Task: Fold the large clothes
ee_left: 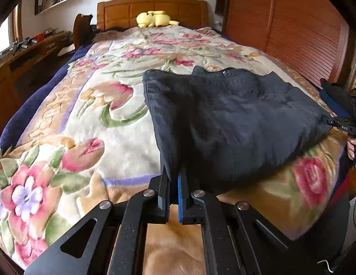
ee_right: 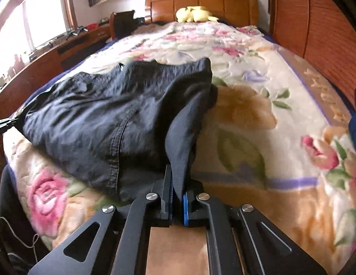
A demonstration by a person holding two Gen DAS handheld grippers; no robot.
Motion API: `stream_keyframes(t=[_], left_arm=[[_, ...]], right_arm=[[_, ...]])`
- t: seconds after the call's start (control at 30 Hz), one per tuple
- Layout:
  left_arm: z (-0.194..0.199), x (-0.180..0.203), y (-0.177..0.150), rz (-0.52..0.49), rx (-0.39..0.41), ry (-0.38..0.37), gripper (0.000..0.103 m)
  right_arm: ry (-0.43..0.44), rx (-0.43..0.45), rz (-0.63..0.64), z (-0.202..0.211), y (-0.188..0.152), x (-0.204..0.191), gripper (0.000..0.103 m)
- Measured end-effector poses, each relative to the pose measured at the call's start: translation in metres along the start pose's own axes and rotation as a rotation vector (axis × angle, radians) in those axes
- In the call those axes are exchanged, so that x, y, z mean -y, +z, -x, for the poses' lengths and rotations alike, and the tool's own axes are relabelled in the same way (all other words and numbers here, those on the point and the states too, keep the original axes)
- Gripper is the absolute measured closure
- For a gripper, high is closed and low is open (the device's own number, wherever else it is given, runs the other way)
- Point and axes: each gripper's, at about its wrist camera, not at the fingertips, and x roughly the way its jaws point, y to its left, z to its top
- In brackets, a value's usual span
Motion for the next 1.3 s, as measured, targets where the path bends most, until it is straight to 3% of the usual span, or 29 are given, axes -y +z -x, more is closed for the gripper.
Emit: stream_keyframes(t=[0.37,0.57,0.7,0.8,1.0,1.3], left_arm=[[0.062,0.023,-0.039,-0.027,-0.015,-0.059,0.098],[0.059,0.022,-0.036,-0.014,-0.060,-0.063,0.094],[0.060,0.018,-0.019,-0.021,-0.024,-0.045,0.074],[0.054,0.012,0.003,-0.017,0.002,-0.036,0.070],[0.007,0.001,0.052,-0.048,-0.010,-0.016,0.069],[-0.082,-0.015,0.085,-0.076,-0.130,0.010,0.069]], right_arm=[[0.014,0.001,0.045,0.073,-0.045,-0.012,0.097],[-0.005,-0.031,0.021,0.082,-0.048,-0.009,0.097],[-0.080,-0.026,0.023,0.088,-0.029,-0.008,0.071],[-0.100,0.019,0.026,0.089,-0.006,-0.008,0.053],[-0.079,0.033,0.048,0.051,0.039,-0.010,0.050],[-0.097,-0.077,0.045,-0.046,0.077,0.007,0.046]])
